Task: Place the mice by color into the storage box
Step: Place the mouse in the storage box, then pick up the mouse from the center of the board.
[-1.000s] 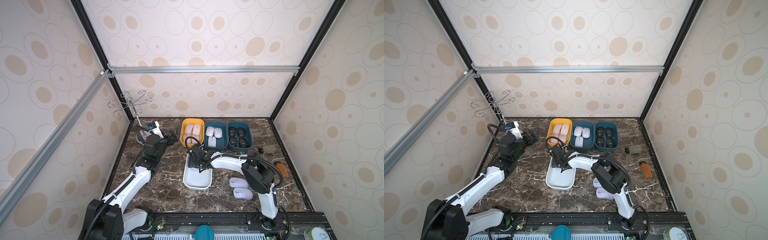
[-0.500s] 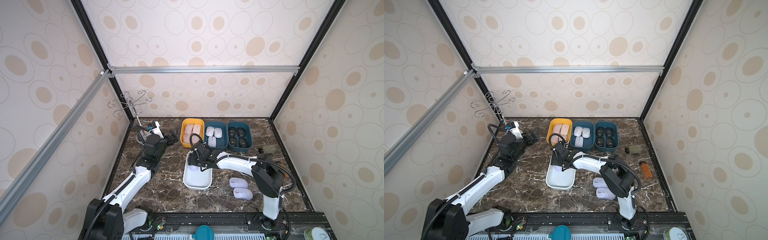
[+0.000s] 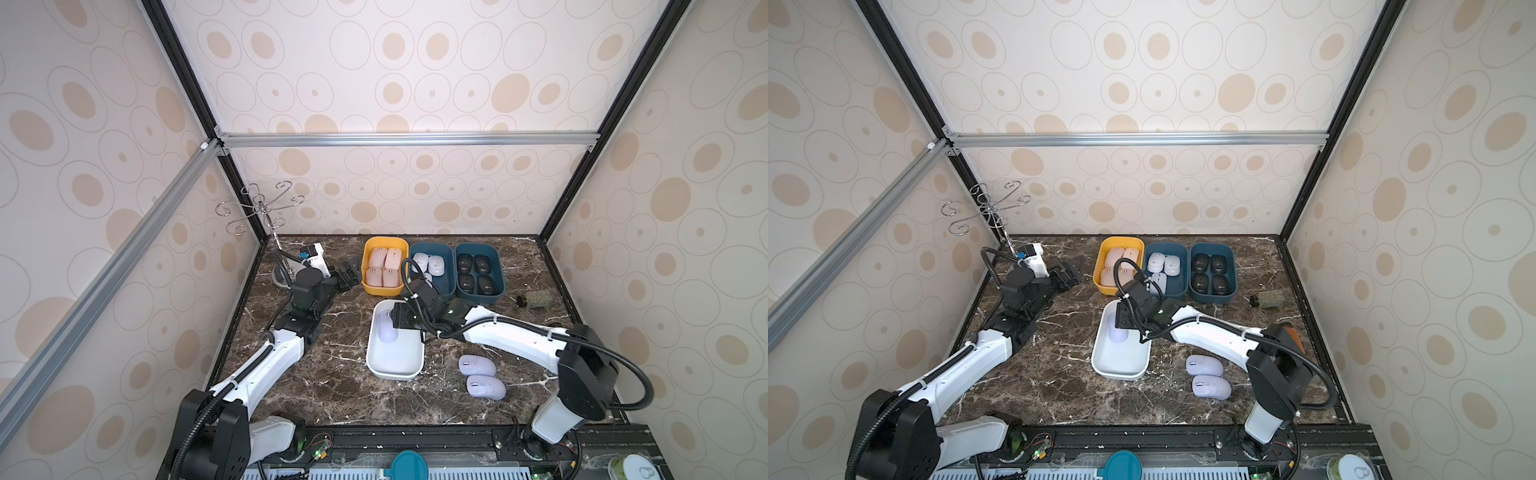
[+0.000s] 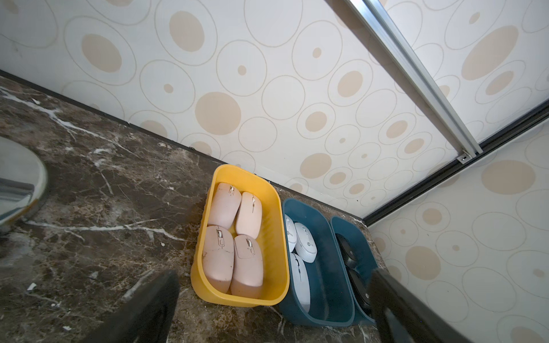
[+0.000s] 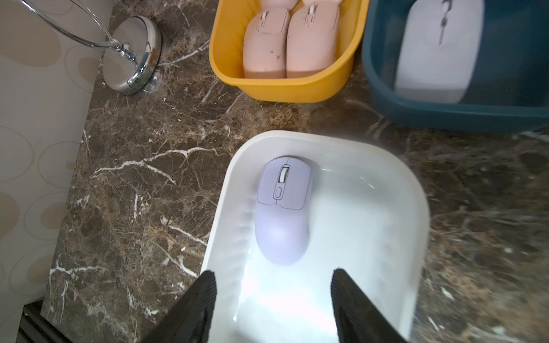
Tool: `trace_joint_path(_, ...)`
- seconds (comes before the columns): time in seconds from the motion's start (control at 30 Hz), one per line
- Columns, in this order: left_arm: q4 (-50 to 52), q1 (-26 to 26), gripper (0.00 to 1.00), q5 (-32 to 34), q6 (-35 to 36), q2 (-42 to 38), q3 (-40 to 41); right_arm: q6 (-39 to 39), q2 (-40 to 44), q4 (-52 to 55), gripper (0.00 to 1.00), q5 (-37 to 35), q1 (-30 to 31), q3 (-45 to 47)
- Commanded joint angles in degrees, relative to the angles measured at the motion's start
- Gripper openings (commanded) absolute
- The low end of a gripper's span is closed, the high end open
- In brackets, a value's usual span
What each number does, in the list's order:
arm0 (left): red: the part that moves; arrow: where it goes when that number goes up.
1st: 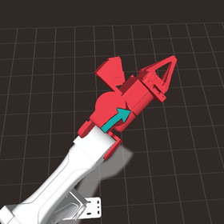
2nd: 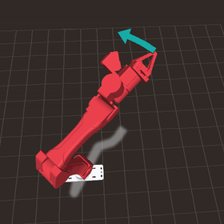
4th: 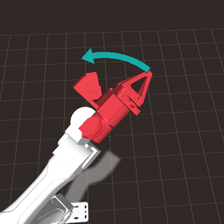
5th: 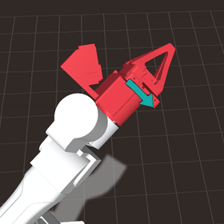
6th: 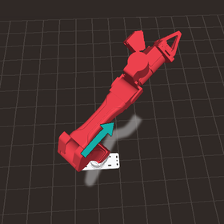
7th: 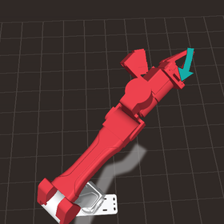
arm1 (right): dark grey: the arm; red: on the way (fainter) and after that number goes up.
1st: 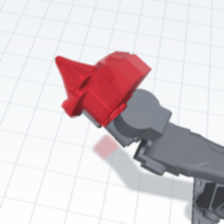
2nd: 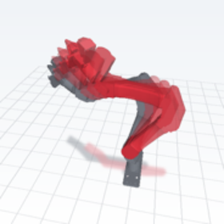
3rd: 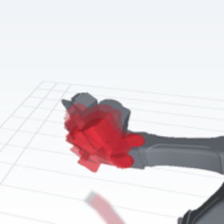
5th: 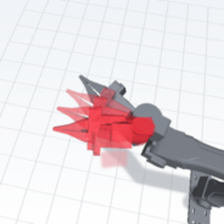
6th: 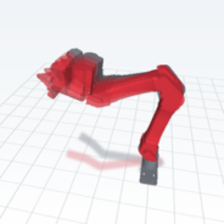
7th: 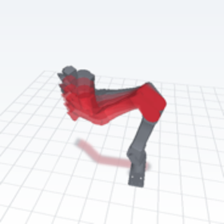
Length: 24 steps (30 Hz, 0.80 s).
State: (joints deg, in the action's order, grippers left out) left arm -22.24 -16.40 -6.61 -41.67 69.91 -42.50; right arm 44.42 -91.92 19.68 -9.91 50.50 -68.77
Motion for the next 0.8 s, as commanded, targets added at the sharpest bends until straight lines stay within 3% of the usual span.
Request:
trace_joint_path(0.0,-2.17,0.53,1.00,-3.58,-2.35,0.46,-1.05,-4.59,4.75,10.43,0.64,-5.47,-0.13,3.14)
trace_joint_path(0.27,-4.18,0.41,1.00,-7.12,-3.87,0.96,-0.48,-3.86,18.11,29.19,0.72,-11.35,-0.12,12.28)
trace_joint_path(0.5,-6.01,0.15,1.00,-13.14,-5.12,3.90,-1.40,0.50,27.93,37.09,0.86,-8.89,-0.22,20.17)
trace_joint_path(0.77,-6.10,0.14,1.00,-12.99,-5.73,4.20,-1.18,2.31,30.05,35.97,0.74,-3.35,-1.43,28.46)
